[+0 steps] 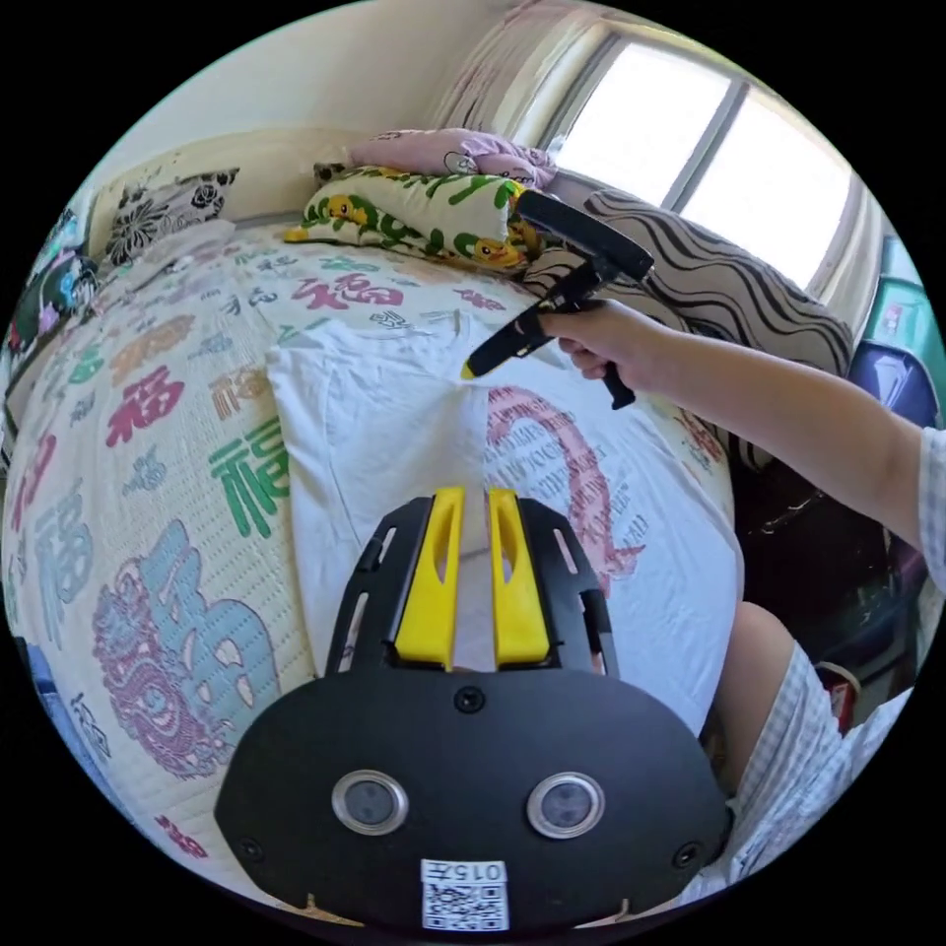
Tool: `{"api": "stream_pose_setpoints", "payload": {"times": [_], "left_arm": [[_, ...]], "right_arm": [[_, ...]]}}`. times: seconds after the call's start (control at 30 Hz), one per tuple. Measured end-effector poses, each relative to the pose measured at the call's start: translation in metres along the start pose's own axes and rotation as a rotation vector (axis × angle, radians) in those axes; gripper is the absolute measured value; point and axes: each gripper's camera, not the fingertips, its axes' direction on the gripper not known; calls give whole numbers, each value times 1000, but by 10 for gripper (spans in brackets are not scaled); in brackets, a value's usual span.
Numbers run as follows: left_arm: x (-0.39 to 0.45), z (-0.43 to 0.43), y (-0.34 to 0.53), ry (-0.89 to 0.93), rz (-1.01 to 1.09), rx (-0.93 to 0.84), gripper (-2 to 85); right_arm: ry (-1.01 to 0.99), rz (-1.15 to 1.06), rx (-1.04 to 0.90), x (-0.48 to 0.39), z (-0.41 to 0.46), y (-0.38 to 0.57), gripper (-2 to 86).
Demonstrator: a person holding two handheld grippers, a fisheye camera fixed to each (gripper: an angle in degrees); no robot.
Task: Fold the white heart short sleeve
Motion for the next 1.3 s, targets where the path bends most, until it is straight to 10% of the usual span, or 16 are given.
{"api": "stream_pose_setpoints", "payload": {"times": [0.3, 0.5, 0.67, 1.3], "left_arm": [[20, 42, -1, -71, 54, -147, 14], [76, 62, -82, -115, 221, -146, 27], [129, 124, -187, -58, 296, -138, 47], [198, 397, -376, 99, 141, -269, 28]], "right_arm": [[-232, 115, 178, 64, -92, 107, 47], [-87, 441, 397, 194, -149, 269, 48], [-382, 757, 514, 314, -134, 372, 56], [-826, 783, 902, 378, -107, 471, 1]]}}
